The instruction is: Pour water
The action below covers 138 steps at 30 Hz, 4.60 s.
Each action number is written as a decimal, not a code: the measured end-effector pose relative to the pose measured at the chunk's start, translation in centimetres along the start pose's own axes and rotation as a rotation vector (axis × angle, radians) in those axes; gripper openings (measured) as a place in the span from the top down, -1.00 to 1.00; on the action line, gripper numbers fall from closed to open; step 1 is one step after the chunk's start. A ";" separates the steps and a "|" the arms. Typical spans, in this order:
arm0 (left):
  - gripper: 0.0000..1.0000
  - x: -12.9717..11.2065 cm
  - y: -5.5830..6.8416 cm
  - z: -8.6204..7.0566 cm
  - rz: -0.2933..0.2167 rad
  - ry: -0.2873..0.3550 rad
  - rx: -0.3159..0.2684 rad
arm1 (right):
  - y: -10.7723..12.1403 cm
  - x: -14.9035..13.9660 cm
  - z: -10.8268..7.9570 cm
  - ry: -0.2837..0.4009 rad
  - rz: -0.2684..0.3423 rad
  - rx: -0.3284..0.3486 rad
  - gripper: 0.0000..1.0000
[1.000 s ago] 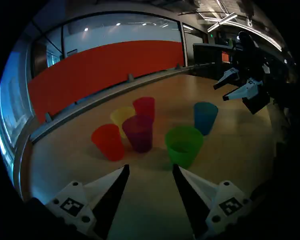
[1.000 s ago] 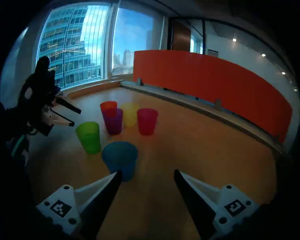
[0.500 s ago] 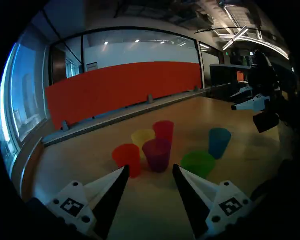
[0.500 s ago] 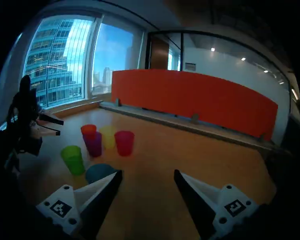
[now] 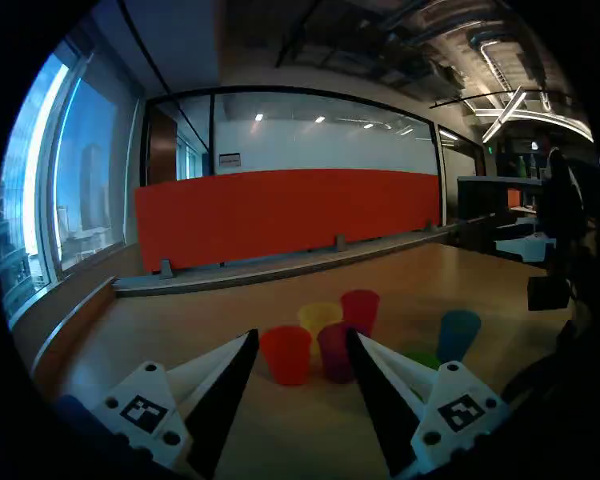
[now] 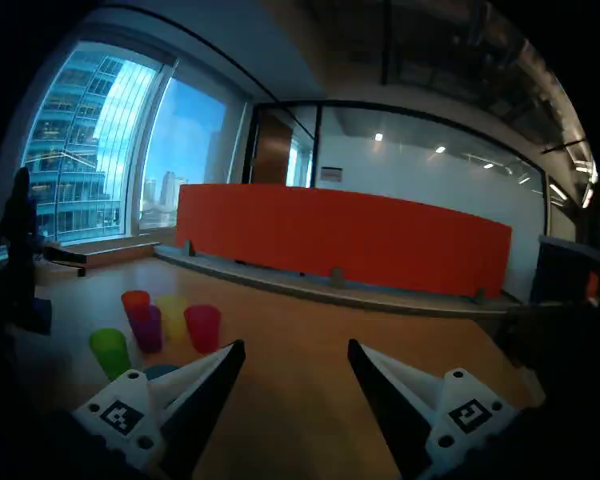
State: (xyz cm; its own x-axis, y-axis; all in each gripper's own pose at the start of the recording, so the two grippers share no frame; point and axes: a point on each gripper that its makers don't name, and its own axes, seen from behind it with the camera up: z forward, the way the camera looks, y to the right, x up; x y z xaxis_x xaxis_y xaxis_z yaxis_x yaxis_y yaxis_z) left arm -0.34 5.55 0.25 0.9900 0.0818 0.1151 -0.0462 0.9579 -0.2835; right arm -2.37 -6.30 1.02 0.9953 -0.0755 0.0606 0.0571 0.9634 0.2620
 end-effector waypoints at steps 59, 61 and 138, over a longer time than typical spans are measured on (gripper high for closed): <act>-0.59 -1.8 -4.7 -1.1 -0.051 0.157 0.349 | 6.5 3.4 -5.3 0.193 0.181 -0.291 -0.99; -0.59 -2.2 -4.7 -0.9 -0.056 0.157 0.347 | 6.5 3.4 -5.3 0.192 0.179 -0.293 -0.99; -0.59 -4.8 -4.7 -0.4 -0.081 0.133 0.329 | 7.6 0.6 -4.8 0.192 0.085 -0.289 -0.99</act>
State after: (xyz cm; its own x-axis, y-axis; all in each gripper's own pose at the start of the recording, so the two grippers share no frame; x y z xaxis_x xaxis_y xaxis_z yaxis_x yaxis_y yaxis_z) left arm -4.80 0.52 0.65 0.9999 -0.0138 -0.0066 0.0141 0.9989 0.0450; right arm -0.93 2.18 -1.61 0.9924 0.0316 -0.1190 -0.0343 0.9992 -0.0209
